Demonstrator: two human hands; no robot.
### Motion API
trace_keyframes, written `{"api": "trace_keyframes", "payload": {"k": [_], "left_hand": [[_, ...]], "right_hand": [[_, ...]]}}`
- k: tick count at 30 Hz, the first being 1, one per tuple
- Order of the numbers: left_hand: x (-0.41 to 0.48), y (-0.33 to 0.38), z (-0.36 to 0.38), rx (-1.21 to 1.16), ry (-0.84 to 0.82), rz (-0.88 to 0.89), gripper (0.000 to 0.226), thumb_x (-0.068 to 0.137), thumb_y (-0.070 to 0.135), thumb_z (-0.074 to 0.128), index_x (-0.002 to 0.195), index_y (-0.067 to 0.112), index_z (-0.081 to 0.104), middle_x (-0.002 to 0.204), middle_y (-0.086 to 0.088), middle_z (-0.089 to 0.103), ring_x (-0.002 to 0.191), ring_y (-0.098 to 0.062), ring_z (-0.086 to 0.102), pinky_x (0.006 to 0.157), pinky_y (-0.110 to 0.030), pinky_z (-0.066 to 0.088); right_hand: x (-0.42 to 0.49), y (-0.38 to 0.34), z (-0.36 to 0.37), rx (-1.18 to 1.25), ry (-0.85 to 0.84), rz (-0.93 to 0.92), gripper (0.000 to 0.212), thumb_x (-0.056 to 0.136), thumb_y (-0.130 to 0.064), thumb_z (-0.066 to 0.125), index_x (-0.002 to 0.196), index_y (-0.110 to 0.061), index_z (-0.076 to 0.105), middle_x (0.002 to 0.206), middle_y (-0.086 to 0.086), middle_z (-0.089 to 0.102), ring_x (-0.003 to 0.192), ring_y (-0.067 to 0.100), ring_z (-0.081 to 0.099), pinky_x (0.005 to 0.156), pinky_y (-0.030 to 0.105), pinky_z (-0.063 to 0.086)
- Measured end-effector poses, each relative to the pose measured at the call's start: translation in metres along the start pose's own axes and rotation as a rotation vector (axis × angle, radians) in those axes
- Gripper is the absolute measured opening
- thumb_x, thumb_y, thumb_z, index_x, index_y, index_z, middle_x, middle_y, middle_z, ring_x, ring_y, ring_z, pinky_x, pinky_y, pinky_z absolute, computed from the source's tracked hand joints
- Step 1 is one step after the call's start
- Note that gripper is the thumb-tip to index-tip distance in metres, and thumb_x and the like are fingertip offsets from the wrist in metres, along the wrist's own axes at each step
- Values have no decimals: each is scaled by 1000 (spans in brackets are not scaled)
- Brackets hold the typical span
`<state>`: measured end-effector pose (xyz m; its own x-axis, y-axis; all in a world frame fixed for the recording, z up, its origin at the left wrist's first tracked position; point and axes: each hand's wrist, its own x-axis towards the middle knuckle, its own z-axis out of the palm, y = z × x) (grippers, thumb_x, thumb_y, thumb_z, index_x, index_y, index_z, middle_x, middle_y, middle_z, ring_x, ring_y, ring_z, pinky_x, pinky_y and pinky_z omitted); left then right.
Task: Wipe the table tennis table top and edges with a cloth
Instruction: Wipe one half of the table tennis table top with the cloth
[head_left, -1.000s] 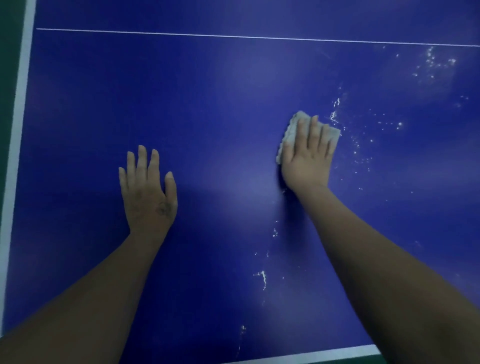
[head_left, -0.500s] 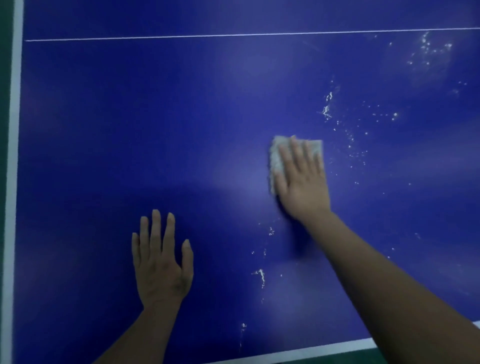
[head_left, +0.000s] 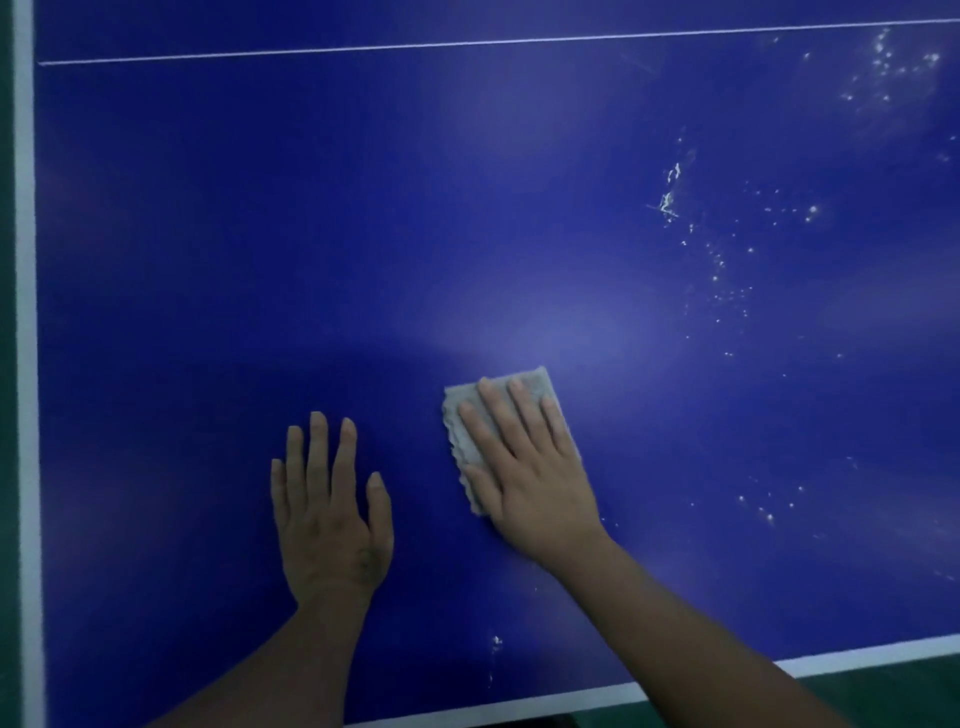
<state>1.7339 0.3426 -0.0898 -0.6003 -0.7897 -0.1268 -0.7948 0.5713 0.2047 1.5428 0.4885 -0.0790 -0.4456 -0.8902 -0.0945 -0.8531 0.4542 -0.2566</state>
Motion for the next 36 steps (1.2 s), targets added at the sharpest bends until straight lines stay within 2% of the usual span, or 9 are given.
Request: {"api": "trace_keyframes", "payload": {"k": [3, 10, 12, 16, 20, 23, 26, 30, 36], "left_hand": [[0, 0, 1, 6, -12, -6, 69, 108, 43, 33, 172, 20, 22, 182, -3, 5, 169, -26, 2, 136, -55, 7], [0, 0, 0, 11, -23, -13, 69, 109, 43, 31, 172, 19, 21, 183, -3, 4, 169, -26, 1, 136, -55, 6], [0, 0, -1, 14, -29, -14, 69, 108, 43, 30, 172, 20, 20, 183, -2, 2, 169, -25, 0, 136, -54, 5], [0, 1, 0, 20, -36, -12, 70, 108, 43, 30, 173, 20, 18, 183, -1, 1, 169, -25, 0, 135, -56, 7], [0, 1, 0, 13, -24, -1, 70, 107, 40, 34, 172, 19, 20, 183, -3, 3, 169, -26, 1, 136, -56, 7], [0, 2, -1, 1, -20, -7, 70, 107, 39, 36, 172, 19, 21, 183, -2, 3, 169, -25, -1, 136, -54, 4], [0, 3, -1, 8, -14, -11, 69, 107, 40, 35, 172, 18, 22, 182, -3, 4, 169, -25, 0, 136, -55, 5], [-1, 4, -3, -2, 5, 3, 67, 108, 39, 34, 172, 18, 24, 182, -4, 7, 169, -25, 1, 136, -54, 6], [-2, 3, -5, -34, 36, 15, 66, 110, 39, 34, 172, 18, 25, 182, -4, 9, 169, -24, 1, 136, -54, 6]], "right_hand": [[-5, 45, -9, -49, 39, 73, 63, 111, -42, 42, 169, -20, 29, 177, 6, 19, 165, 30, 14, 130, 59, 21], [85, 85, -21, -42, 123, 587, 66, 112, -47, 22, 172, -20, 15, 179, 9, 10, 165, 35, 6, 133, 57, 4], [96, 57, -16, -30, 113, 550, 66, 113, -47, 25, 172, -20, 14, 179, 10, 8, 165, 36, 4, 132, 58, 4], [57, -12, 1, 35, 53, 250, 66, 113, -42, 35, 172, -19, 14, 179, 10, 6, 166, 32, -1, 133, 58, 8], [-9, -13, 6, 18, -12, 54, 65, 113, -44, 41, 171, -22, 21, 179, 5, 11, 166, 30, 6, 131, 58, 18], [-31, 38, -2, -31, 23, 125, 61, 113, -42, 37, 169, -21, 29, 178, 5, 19, 165, 31, 13, 130, 60, 20], [-27, 85, -13, -47, 66, 409, 62, 113, -41, 32, 170, -20, 25, 179, 7, 15, 166, 32, 9, 131, 60, 14], [0, 72, -11, -21, 92, 681, 65, 112, -46, 22, 172, -22, 13, 180, 7, 5, 166, 33, 1, 132, 60, 6], [-15, -43, 13, 25, 25, 340, 66, 113, -43, 28, 172, -19, 12, 179, 11, 4, 166, 35, -1, 132, 60, 11]]}}
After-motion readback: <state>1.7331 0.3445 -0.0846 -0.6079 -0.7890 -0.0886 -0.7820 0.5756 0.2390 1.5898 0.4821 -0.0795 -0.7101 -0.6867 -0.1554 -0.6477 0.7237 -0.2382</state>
